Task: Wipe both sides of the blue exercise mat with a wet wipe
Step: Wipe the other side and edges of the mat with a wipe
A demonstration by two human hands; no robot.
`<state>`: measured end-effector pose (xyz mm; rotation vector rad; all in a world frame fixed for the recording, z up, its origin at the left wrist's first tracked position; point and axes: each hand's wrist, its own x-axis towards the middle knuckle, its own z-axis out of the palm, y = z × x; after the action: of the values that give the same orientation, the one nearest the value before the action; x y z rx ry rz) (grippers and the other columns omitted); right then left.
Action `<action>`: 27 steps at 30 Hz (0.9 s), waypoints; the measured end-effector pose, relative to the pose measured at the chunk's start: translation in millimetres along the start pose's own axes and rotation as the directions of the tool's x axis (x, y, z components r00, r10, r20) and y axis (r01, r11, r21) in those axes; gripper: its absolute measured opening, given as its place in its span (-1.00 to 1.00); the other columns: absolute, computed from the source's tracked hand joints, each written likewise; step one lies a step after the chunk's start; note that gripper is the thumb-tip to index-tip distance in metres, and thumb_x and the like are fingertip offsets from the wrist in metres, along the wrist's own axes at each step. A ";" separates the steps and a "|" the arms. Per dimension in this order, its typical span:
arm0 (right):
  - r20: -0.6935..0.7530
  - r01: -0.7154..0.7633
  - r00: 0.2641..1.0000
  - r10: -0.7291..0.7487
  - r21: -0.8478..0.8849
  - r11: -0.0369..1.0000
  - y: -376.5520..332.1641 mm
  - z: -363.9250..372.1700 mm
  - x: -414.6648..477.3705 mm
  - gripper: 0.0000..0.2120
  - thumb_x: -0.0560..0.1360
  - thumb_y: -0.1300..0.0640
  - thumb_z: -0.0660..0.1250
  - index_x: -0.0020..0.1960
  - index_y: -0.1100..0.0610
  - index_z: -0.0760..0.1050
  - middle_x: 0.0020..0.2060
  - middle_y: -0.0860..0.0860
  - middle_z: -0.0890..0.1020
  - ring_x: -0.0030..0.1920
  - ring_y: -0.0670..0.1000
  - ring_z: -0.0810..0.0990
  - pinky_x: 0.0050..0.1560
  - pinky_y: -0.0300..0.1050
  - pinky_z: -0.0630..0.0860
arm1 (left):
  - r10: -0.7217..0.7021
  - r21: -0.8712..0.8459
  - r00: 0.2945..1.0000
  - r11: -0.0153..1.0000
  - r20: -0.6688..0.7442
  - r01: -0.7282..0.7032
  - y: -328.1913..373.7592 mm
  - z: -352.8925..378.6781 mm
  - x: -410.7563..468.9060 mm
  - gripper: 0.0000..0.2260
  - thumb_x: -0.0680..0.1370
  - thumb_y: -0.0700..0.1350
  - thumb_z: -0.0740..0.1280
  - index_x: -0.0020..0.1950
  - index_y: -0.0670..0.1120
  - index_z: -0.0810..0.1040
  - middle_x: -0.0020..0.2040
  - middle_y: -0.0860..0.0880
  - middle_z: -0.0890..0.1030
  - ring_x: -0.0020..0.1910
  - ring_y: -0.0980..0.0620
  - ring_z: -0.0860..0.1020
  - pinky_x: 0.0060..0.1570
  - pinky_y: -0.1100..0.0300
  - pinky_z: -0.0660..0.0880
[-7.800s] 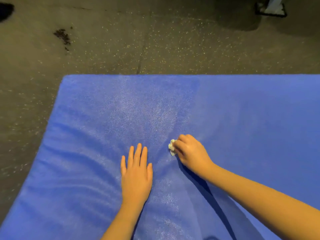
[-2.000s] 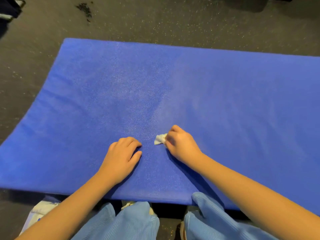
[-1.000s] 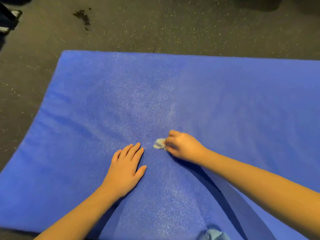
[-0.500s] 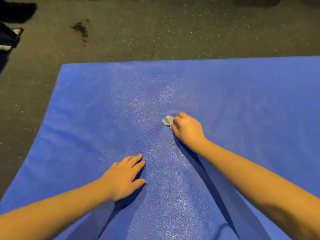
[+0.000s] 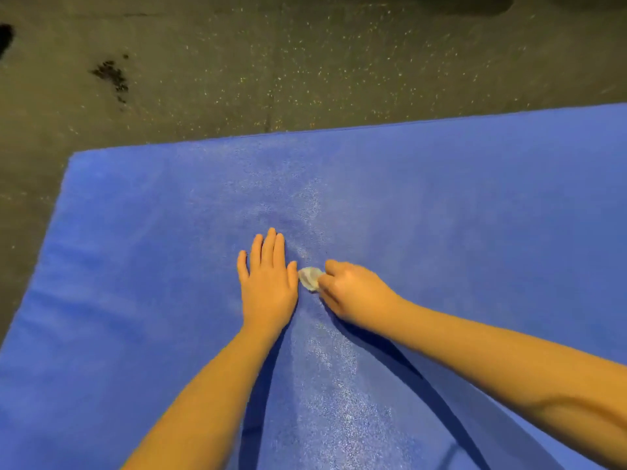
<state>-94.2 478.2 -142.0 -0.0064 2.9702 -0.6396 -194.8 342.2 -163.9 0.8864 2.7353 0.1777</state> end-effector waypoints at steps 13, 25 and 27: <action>0.245 -0.024 0.967 0.064 -0.162 0.987 58.3 -46.3 26.6 -0.88 0.58 0.18 0.20 0.02 0.25 0.40 -0.07 0.20 0.49 -0.16 0.25 0.50 -0.27 -0.04 0.28 | -0.014 -0.076 0.981 0.997 -0.193 -0.001 -2.3 19.8 -3.0 -0.50 0.58 0.02 0.03 0.44 -0.15 0.41 0.48 -0.08 0.37 0.47 -0.11 0.29 0.45 -0.15 0.14; 0.018 -0.194 0.981 0.194 -0.031 0.981 71.6 -47.3 60.6 -0.77 0.57 0.14 0.24 -0.04 0.34 0.49 -0.04 0.16 0.39 -0.26 0.21 0.44 -0.24 -0.05 0.36 | -0.030 -0.096 0.960 0.995 -0.279 0.003 0.7 21.3 -1.8 -0.53 0.54 0.00 0.08 0.35 -0.16 0.49 0.40 -0.10 0.47 0.40 -0.14 0.39 0.39 -0.10 0.16; 0.130 -0.006 0.992 0.003 0.018 1.000 57.9 -42.1 43.9 -0.78 0.56 0.16 0.25 0.09 0.30 0.50 0.08 0.16 0.42 -0.19 0.20 0.48 -0.19 -0.03 0.41 | -0.036 -0.113 0.940 0.994 -0.339 -0.003 0.4 16.5 5.5 -0.59 0.51 -0.02 0.12 0.24 -0.16 0.56 0.29 -0.10 0.55 0.29 -0.16 0.49 0.30 -0.06 0.21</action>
<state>-141.2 547.1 -132.0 -0.0380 2.8383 -0.6407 -194.2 346.4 -180.8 0.8708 3.0097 0.5227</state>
